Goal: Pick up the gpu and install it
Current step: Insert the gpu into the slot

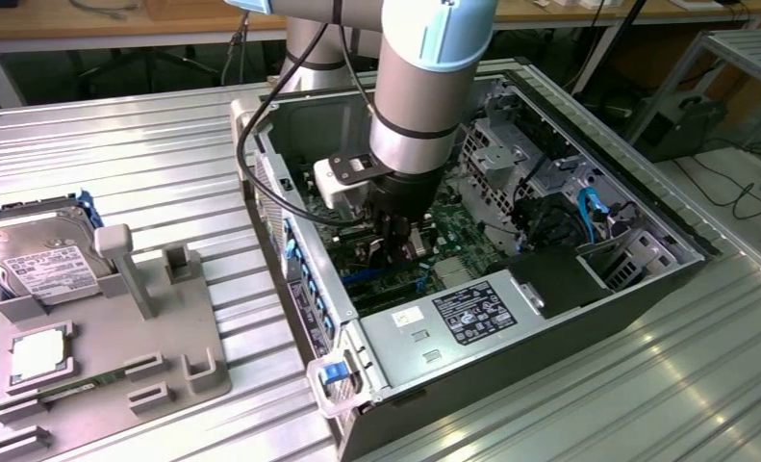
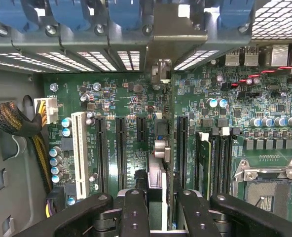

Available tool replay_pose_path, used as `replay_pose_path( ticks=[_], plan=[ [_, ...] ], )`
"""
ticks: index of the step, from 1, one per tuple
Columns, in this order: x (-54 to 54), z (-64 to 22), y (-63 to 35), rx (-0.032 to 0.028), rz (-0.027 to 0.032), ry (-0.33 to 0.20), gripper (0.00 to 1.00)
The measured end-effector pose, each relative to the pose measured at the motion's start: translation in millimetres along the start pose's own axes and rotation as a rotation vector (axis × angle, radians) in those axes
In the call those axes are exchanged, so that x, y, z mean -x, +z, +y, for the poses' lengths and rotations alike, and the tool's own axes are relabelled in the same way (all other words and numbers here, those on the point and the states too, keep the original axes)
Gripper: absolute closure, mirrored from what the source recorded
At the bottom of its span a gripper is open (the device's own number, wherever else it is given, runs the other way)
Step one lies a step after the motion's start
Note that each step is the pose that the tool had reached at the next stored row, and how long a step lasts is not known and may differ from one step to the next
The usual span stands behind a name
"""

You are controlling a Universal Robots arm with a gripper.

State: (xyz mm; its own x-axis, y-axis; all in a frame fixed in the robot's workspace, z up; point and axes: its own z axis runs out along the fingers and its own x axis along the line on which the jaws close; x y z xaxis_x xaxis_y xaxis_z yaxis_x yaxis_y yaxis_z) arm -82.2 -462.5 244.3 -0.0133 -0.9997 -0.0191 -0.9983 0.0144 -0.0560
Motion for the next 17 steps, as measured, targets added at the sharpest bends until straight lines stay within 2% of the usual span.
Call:
replay_pose_path(
  ticks=[4,17],
  plan=[
    [0.0,0.0,0.2,0.0072,0.0001,0.0,0.72],
    [0.9,0.0,1.1,0.0073,-0.0001,0.0,0.72]
  ],
)
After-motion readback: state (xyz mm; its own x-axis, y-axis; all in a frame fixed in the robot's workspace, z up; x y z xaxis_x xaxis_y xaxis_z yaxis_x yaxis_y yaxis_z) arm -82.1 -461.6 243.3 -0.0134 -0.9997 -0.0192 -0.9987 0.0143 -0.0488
